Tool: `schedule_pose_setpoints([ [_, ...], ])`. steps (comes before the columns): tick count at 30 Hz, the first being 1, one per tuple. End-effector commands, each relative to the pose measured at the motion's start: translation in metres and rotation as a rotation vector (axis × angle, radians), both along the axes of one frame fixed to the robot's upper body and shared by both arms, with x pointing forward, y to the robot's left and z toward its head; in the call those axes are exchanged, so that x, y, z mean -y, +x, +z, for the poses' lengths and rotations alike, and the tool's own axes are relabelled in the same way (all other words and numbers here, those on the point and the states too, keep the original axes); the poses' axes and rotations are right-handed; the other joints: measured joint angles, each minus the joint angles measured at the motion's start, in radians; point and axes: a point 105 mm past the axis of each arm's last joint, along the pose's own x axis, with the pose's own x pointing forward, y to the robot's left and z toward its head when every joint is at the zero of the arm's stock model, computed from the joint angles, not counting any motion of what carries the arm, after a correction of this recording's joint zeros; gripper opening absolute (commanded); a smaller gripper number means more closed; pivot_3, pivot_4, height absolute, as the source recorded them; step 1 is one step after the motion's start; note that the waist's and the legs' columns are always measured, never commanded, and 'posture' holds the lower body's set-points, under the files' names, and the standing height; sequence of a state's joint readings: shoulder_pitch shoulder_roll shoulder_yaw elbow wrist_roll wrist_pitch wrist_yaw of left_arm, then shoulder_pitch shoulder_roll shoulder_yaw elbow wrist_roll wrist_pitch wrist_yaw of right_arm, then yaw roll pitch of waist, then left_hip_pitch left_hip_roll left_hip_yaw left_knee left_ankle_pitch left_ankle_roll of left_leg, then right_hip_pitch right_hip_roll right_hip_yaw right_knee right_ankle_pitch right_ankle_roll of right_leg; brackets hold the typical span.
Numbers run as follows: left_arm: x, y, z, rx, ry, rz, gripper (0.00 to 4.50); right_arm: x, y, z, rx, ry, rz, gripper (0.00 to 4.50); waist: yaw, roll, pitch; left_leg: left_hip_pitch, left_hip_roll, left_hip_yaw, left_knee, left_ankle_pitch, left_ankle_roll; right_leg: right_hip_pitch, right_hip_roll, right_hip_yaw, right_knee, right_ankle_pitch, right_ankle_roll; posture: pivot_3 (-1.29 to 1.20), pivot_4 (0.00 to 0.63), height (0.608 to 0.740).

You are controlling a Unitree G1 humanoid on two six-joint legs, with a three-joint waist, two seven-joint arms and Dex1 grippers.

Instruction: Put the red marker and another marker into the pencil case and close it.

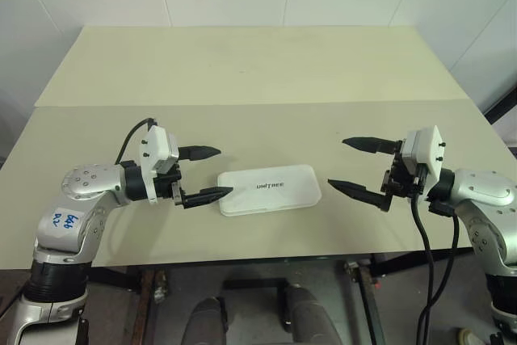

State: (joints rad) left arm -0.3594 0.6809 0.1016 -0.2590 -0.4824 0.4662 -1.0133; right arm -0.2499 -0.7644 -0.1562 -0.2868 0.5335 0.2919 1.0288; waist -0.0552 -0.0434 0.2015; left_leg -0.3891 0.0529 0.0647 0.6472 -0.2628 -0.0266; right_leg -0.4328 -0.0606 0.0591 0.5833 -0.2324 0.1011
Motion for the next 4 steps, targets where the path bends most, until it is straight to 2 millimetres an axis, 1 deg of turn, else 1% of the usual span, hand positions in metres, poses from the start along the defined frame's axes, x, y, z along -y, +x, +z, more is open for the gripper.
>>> schedule_pose_setpoints([
  [1,0.0018,0.0043,0.0112,0.080,-0.001,0.017,4.46,-0.0036,-0.0037,0.0125,0.076,0.002,0.008,4.50,0.000,0.000,0.000,0.000,0.000,0.000,0.000,0.000,0.000,0.000,0.000,0.000,0.000,0.000,0.000,0.00,0.150,0.740],
  [4,0.0033,0.0065,0.0129,0.086,-0.011,0.027,4.46,-0.0046,-0.0013,0.0115,0.073,0.020,-0.006,4.50,0.000,0.000,0.000,0.000,0.000,0.000,0.000,0.000,0.000,0.000,0.000,0.000,0.000,0.000,0.000,0.00,0.150,0.740],
])
